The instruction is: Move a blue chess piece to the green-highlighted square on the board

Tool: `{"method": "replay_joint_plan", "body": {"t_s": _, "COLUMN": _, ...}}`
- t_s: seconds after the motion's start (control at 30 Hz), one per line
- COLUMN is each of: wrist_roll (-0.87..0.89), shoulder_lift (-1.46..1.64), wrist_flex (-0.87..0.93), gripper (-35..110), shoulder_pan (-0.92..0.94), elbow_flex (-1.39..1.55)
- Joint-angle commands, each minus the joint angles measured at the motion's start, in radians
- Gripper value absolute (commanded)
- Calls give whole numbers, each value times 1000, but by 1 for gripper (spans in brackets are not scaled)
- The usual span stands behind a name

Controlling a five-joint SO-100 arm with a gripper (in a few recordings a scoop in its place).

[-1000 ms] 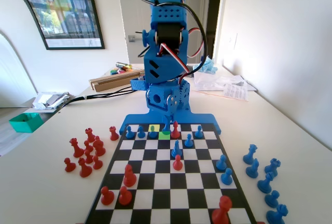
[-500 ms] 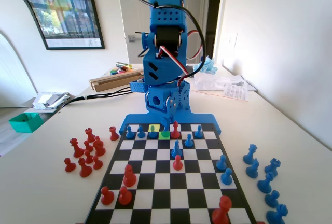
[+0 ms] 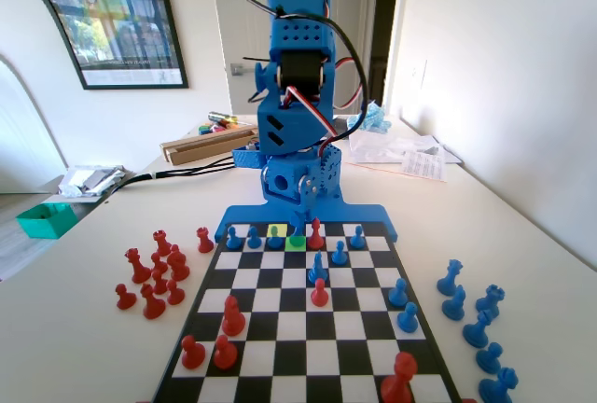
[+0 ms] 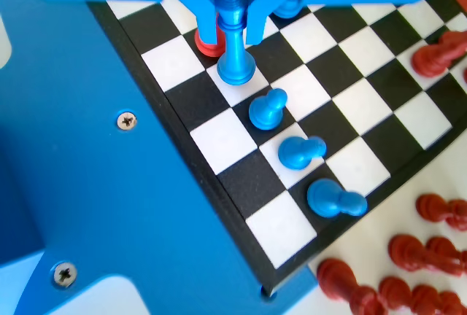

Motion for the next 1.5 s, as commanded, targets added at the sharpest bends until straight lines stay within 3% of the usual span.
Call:
{"method": "replay_joint_plan", "body": {"t_s": 0.0, "wrist_roll": -31, "shoulder_lift": 17, "wrist_flex": 2, "gripper": 9, "shoulder_pan": 20, "elbow_flex": 2}}
{"method": "replay_joint_plan", "body": {"t_s": 0.3, "wrist_roll": -52, "shoulder_lift": 17, "wrist_flex": 38, "gripper": 14, "shoulder_pan": 31, "elbow_flex": -25}}
{"method": "replay_joint_plan", "body": {"t_s": 0.83, "wrist_roll": -57, "shoulder_lift": 23, "wrist_flex": 387, "gripper": 13, "shoulder_pan": 51, "elbow_flex": -364}}
{"method": "replay_joint_plan", "body": {"t_s": 1.0, "wrist_roll": -18, "shoulder_lift": 63, "wrist_flex": 543, "gripper": 2, "shoulder_pan": 55, "elbow_flex": -495}}
{"method": "replay_joint_plan", "body": {"t_s": 1.47, "wrist_roll": 456, "shoulder_lift": 344, "wrist_flex": 862, "gripper": 1, "shoulder_pan": 5, "elbow_flex": -773}}
